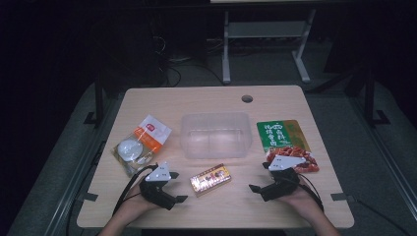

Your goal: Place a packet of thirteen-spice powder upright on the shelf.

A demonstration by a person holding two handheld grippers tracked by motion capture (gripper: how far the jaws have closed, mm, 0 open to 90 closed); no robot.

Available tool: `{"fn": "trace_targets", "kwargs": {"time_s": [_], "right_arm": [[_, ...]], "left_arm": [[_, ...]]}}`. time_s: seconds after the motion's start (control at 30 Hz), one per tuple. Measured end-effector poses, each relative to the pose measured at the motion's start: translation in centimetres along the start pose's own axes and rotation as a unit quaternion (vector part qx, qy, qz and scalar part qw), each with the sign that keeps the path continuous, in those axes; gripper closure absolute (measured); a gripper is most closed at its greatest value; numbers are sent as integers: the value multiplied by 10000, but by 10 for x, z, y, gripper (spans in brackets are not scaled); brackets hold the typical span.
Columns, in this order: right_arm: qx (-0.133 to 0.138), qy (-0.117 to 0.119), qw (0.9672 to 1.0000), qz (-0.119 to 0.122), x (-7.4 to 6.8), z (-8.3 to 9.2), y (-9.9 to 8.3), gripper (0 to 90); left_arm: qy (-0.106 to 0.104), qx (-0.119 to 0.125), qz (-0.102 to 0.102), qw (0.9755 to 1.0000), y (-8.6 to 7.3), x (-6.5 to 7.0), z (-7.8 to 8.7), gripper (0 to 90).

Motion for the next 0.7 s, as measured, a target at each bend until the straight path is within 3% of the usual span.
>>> {"fn": "trace_targets", "kwargs": {"time_s": [0.23,0.33,0.43,0.47,0.5,0.7], "right_arm": [[-79,12,10000,58,-2,0,1,66],[-127,37,9998,117,-3,2,3,148],[-167,109,9997,124,-5,3,8,324],[-167,109,9997,124,-5,3,8,324],[-140,216,9996,98,-9,4,14,493],[-168,398,9988,223,-22,-3,31,783]], "left_arm": [[42,-9,29,10000,1,-2,3,143],[50,30,21,10000,1,-1,5,143],[53,76,71,9999,1,-1,4,143],[53,76,71,9999,1,-1,4,143],[58,37,42,10000,1,-1,5,143],[12,-34,22,10000,0,-1,4,147]]}}
Point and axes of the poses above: each handheld gripper's, and its own axes: z roughly backward along the jaws, y roughly out of its top, x roughly to its right, the point moved 7 cm from there along -z, roughly forward along the jaws, and after that the axes turned 15 degrees about -y, right-handed, at the moved point
